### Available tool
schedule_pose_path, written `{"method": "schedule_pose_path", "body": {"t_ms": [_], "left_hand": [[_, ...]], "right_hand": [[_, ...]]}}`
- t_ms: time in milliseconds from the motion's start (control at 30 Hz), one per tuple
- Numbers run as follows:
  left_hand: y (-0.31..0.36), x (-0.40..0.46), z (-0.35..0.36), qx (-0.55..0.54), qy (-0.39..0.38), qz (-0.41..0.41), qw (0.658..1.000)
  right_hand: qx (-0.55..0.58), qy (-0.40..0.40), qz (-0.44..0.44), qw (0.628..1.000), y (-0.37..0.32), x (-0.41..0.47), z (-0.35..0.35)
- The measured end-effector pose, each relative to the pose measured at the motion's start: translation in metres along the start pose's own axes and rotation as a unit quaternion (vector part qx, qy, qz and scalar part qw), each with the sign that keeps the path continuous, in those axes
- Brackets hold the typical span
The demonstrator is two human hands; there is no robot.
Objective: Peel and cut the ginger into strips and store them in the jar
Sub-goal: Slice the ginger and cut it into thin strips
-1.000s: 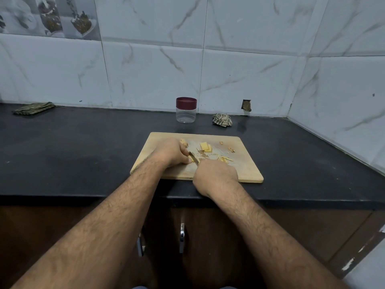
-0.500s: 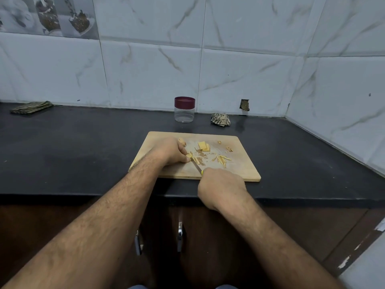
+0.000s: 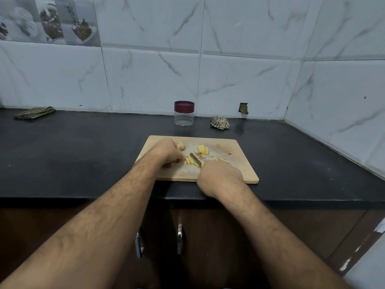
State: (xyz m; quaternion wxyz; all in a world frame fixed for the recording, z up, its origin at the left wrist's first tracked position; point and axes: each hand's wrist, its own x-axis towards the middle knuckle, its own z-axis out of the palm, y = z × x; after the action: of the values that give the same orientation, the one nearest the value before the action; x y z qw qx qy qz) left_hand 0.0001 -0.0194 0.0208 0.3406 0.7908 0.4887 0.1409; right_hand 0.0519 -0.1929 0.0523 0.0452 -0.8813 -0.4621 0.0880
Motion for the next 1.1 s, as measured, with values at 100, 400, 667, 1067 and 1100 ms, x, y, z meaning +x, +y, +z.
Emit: {"method": "schedule_pose_path", "body": {"t_ms": [100,400,667,1067,1100], "left_hand": [[0.003,0.002,0.003,0.0,0.006,-0.01,1.0],[0.005,0.012,0.004,-0.023,-0.007,-0.048,0.999],[0.004,0.015,0.005,-0.03,-0.009,-0.049,0.998],[0.003,0.015,0.006,-0.036,0.006,-0.043,0.998],[0.003,0.015,0.006,-0.035,0.005,-0.043,0.998]], "right_hand": [[0.004,0.001,-0.004,1.0,-0.006,0.008,0.006],[-0.003,0.007,-0.006,1.0,-0.012,0.014,0.012],[-0.009,-0.006,-0.01,1.0,-0.017,0.016,0.011],[-0.027,-0.014,-0.01,0.999,0.0,-0.008,0.02],[-0.028,-0.012,-0.012,0.999,0.0,-0.009,0.02]]}}
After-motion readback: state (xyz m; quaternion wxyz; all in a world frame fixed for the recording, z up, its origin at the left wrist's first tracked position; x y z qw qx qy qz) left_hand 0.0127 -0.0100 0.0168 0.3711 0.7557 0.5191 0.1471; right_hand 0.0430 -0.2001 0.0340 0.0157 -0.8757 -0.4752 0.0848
